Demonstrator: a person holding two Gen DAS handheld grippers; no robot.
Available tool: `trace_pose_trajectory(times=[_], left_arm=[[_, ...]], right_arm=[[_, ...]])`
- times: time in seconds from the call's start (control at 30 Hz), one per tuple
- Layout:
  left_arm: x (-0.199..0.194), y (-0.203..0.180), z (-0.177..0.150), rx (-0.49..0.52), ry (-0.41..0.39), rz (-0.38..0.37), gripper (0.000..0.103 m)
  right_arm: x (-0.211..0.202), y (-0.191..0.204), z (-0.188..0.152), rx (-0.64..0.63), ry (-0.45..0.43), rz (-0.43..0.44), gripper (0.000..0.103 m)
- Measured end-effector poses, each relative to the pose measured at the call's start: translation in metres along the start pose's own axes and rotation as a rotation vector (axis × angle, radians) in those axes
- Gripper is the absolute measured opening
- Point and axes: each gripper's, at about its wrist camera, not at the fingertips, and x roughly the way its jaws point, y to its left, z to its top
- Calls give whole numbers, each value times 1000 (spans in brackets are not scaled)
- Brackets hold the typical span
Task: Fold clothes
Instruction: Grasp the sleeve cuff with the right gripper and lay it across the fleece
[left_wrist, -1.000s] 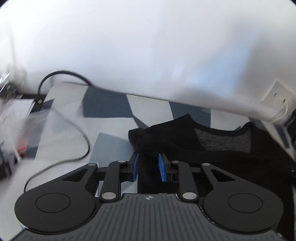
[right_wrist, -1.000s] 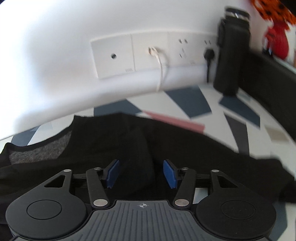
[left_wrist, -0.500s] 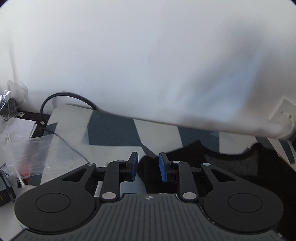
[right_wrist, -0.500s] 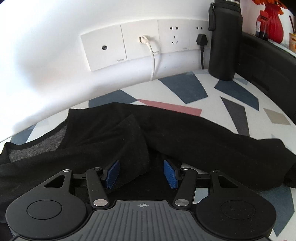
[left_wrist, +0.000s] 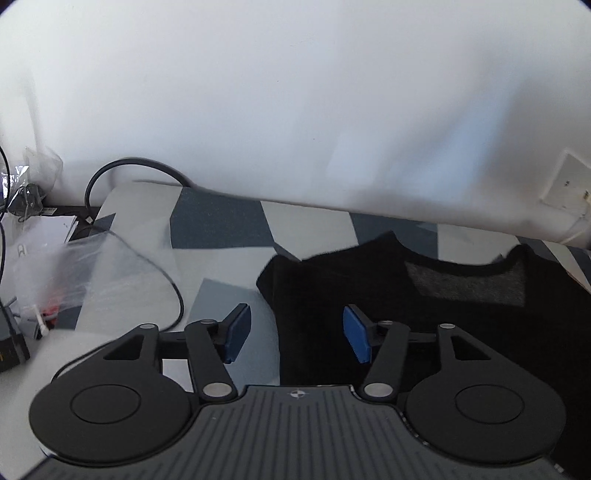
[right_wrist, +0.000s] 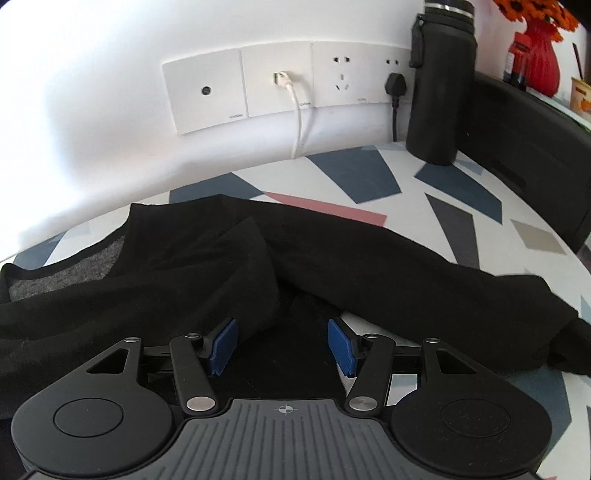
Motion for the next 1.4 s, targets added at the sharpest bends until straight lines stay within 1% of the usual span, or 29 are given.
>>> trace_pose_trajectory(times=[0.1,0.2,0.23,0.27,0.33,0.43,0.47,0.5,0.53,0.57,0.6,0.63,0.7,0.8,0.87,0.9,0.93,1.0,1.13,1.23,1.27,1.3,1.4], left_arm=[[-26,-2,-25,13,18,-21,61],[-43,-9,-51,50,39,12,65],[-48,-11,-59,62,47,23,67],[-52,-13,-66,67,54,33,67],[-53,-13,-69,39,72,53,68],[-53,-13,-75,-4,99,83,69],[-53,-13,-77,-18,108,92,69],[-54,-14,-78,-30,112,102,69],[-59,-18,-77,-36,103,110,72],[-65,-23,-77,-38,89,123,75],[-71,-29,-77,-40,73,137,81],[-76,-36,-78,-42,56,139,88],[-86,-50,-79,-42,25,142,94],[-89,-74,-85,-4,6,126,100],[-82,-88,-92,39,41,140,100],[-79,-94,-95,55,57,145,100],[-77,-97,-98,61,68,144,100],[-74,-103,-104,61,85,151,100],[-69,-109,-113,73,126,197,101],[-66,-108,-118,44,148,198,101],[-66,-107,-119,29,145,197,101],[-66,-107,-120,17,143,196,101],[-66,-107,-122,4,138,194,103]], right_arm=[[-1,-5,-2,9,-2,4,51],[-3,-9,-5,17,-4,7,50],[-1,-9,-5,16,-5,11,48],[0,-9,-5,16,-2,18,44],[3,-9,-4,11,-6,19,23],[3,-13,-3,35,-8,0,15],[1,-16,-3,53,-8,-14,16],[-3,-20,-4,70,-15,-32,27],[-9,-25,-7,87,-34,-50,43],[-16,-32,-12,104,-58,-71,48],[-23,-39,-17,122,-81,-91,51],[-29,-46,-21,135,-94,-109,51],[-40,-64,-29,167,-104,-153,50],[-55,-92,-40,221,-118,-223,51],[-62,-112,-44,258,-135,-271,53],[-64,-123,-46,284,-138,-281,57],[-66,-134,-47,316,-138,-288,59],[-71,-151,-47,351,-152,-310,59],[-87,-161,-52,293,-221,-405,59],[-96,-165,-59,260,-261,-466,60],[-97,-168,-61,251,-265,-478,61],[-95,-172,-61,250,-251,-477,63],[-83,-188,-54,270,-205,-461,64]])
